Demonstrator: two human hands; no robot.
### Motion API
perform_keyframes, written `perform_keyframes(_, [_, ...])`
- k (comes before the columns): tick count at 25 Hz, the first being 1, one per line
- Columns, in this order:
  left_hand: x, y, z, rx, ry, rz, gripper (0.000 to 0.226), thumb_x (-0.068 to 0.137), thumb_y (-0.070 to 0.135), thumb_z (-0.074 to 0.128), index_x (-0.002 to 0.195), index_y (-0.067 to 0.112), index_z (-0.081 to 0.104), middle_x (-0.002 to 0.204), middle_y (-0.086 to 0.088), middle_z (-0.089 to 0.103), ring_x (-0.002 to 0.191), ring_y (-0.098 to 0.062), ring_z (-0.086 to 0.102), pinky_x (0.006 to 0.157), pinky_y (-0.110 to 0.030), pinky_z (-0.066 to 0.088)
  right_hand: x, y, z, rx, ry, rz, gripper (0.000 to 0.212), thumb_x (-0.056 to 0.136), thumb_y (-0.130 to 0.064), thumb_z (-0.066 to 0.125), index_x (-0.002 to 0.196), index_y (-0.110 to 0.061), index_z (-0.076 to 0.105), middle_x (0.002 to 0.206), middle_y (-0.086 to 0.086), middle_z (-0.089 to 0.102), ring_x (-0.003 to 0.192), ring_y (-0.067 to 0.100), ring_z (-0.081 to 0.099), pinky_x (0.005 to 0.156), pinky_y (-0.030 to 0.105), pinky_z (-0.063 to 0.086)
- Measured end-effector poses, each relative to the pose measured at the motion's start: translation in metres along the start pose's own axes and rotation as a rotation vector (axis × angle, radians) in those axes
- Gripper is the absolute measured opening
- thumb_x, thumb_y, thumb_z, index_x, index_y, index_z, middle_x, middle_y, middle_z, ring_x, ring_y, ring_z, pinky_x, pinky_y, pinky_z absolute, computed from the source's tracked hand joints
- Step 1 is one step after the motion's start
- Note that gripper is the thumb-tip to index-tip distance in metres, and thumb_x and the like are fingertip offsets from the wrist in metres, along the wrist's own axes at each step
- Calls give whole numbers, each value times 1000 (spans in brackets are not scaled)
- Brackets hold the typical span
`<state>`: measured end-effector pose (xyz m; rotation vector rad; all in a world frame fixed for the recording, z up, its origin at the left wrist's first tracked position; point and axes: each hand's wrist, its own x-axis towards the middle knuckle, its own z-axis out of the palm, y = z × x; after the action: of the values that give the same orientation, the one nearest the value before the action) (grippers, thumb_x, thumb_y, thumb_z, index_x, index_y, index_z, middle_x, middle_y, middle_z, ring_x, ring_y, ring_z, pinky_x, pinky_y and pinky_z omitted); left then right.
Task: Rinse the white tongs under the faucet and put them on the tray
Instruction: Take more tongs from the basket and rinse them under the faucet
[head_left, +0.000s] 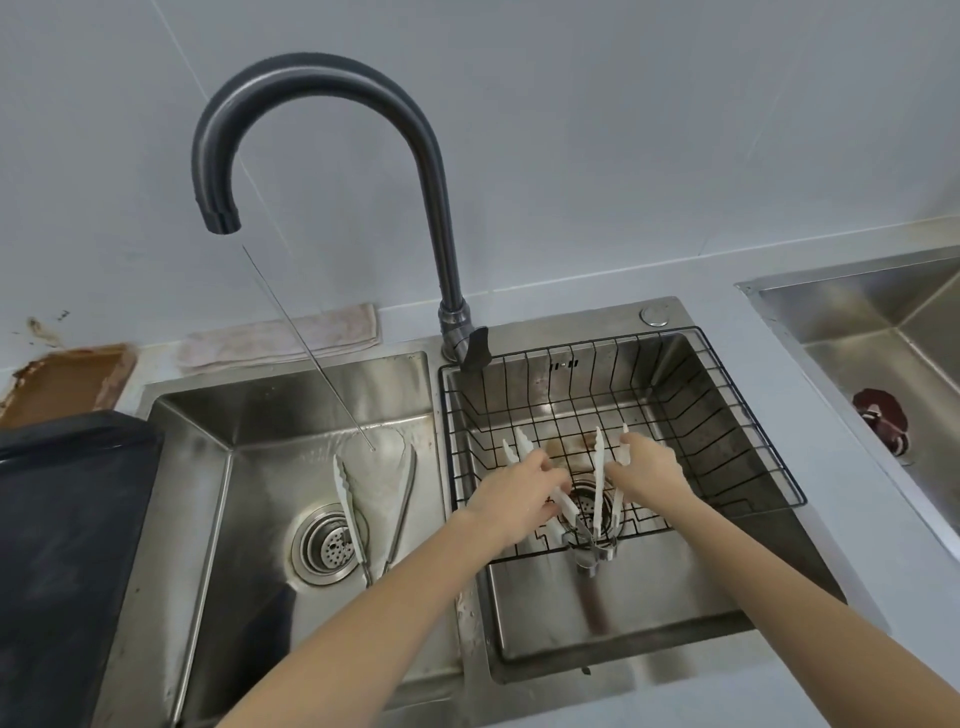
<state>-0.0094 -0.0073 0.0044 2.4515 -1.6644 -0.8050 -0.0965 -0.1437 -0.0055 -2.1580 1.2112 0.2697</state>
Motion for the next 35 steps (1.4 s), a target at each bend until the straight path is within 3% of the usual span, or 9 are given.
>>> perform_keyframes(6, [-19,-4,-19,-212,183,-16,28,91,18,52,119,14,49,144,-4,28,99,-22,58,89,-32,50,-7,-23,-14,174,131,-89,56,87,-14,53,140,-9,37,133,20,51,116,33,54,94,39,46])
perform_keyframes(12, [-54,-30,-16,-544,430,-176,27,95,13,41,117,12,55,148,-10,29,73,8,45,78,-9,35,-29,-62,4,291,147,-202,58,83,-12,58,137,-9,38,128,15,51,106,28,56,89,42,52])
perform_keyframes(15, [-69,-48,-16,-834,603,-339,33,95,13,42,128,11,48,140,-7,42,75,-2,55,70,-7,43,-43,-82,20,293,116,-258,55,83,-11,59,135,-9,40,127,12,54,102,23,56,86,34,50])
perform_keyframes(18, [-84,-71,-20,-1154,687,-473,45,94,11,45,138,11,35,136,-9,49,86,-22,61,72,-23,57,-55,-102,39,307,65,-293,54,83,-12,59,134,-9,41,124,12,54,103,26,58,87,40,52])
perform_keyframes(21, [-102,-93,-24,-1327,702,-545,53,94,15,48,144,10,28,126,-6,52,79,-19,60,58,-16,54,-64,-119,55,333,16,-290,47,84,-9,57,129,-7,43,122,12,56,93,23,59,77,33,52])
perform_keyframes(25, [-120,-118,-30,-1596,676,-600,43,93,19,52,134,10,43,93,2,59,70,-12,54,64,-21,47,-69,-144,78,431,-108,-234,50,87,-7,53,135,-9,38,117,-1,57,80,11,63,61,19,51])
perform_keyframes(29, [-128,-142,-39,-1668,589,-529,27,93,19,52,118,11,58,82,3,59,67,-10,52,64,-20,44,-62,-169,106,520,-210,-120,53,89,-4,49,139,-6,33,118,10,60,98,29,67,87,45,55])
perform_keyframes(33, [-119,-165,-52,-1717,568,-499,28,93,17,51,121,11,56,82,2,58,69,-9,53,62,-19,45,-56,-189,122,575,-253,-48,51,92,1,44,141,-2,29,138,15,47,97,30,66,49,14,53])
perform_keyframes(35, [-109,-176,-57,-1740,544,-480,32,94,16,49,124,8,54,85,0,59,74,-12,54,65,-21,46,-48,-195,127,603,-256,-8,51,92,0,44,141,-3,29,139,14,49,82,19,66,55,18,51])
